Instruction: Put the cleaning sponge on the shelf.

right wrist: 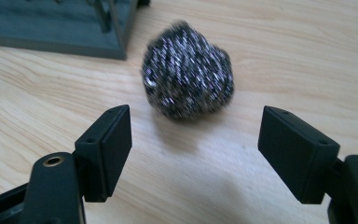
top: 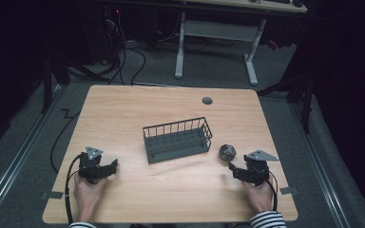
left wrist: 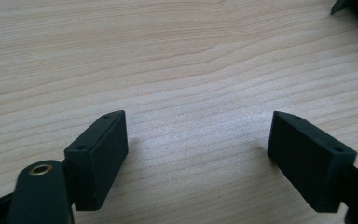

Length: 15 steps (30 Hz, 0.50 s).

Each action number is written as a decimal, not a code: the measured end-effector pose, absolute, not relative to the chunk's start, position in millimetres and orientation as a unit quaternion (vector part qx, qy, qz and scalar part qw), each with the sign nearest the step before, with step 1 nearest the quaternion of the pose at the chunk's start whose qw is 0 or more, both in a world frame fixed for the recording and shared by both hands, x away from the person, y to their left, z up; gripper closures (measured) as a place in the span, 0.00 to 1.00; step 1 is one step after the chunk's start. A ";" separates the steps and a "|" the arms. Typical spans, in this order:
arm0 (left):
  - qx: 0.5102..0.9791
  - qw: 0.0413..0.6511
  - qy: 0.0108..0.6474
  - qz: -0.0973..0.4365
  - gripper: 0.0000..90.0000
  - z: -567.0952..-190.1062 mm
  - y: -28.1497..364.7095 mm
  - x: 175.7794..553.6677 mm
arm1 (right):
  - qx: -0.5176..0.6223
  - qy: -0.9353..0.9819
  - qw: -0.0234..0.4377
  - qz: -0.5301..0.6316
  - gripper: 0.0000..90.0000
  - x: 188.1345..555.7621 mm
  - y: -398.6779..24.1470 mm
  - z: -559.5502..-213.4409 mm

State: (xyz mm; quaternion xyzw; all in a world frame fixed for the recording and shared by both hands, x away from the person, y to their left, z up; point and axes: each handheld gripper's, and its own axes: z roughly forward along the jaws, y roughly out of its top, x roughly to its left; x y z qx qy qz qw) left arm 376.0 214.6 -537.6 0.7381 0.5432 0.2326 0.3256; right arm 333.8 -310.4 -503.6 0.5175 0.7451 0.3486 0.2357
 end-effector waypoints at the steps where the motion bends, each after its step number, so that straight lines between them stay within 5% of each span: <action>1: 0.739 0.325 0.542 0.232 0.22 -537.5 214.6 376.1 | 0.514 0.747 0.236 0.348 0.29 336.1 -308.3 -501.4; 15: 0.744 0.329 0.536 0.228 0.21 -537.7 214.0 376.1 | 0.519 0.754 0.222 0.336 0.33 372.9 -294.2 -499.8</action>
